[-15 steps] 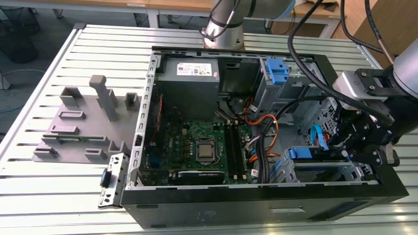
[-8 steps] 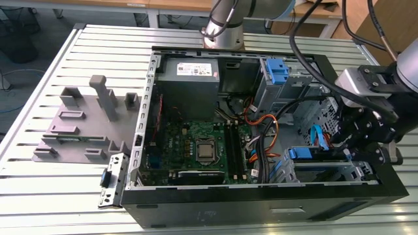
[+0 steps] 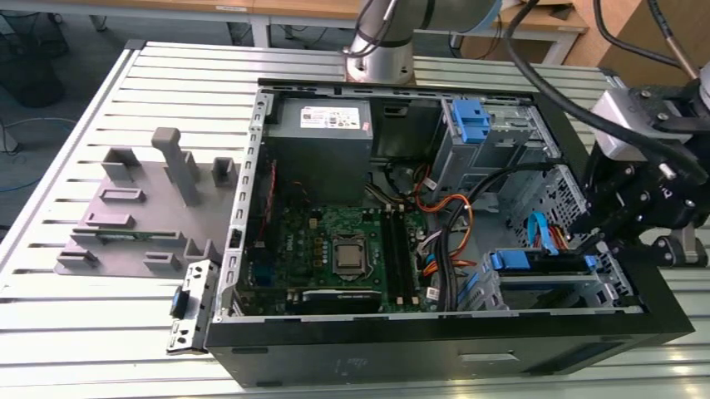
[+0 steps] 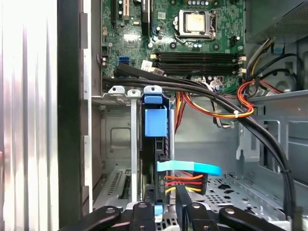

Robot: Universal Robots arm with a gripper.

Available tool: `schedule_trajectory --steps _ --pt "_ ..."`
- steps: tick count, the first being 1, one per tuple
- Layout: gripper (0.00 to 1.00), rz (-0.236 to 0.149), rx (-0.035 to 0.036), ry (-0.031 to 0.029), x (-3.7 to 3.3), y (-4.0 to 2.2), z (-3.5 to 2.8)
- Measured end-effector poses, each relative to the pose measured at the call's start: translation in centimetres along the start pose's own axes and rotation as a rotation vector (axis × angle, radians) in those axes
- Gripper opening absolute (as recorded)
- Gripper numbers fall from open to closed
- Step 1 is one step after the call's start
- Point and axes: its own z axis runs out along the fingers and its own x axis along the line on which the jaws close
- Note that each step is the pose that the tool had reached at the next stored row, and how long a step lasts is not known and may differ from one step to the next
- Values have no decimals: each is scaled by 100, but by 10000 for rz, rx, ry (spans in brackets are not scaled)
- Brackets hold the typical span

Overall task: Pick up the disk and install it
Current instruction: 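Insert the second disk wire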

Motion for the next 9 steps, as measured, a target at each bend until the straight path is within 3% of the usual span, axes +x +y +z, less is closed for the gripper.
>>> schedule_trajectory --steps 4,9 --pt "31 0 0 0 -9 0 -130" --pt "31 0 0 -1 -15 0 -225"
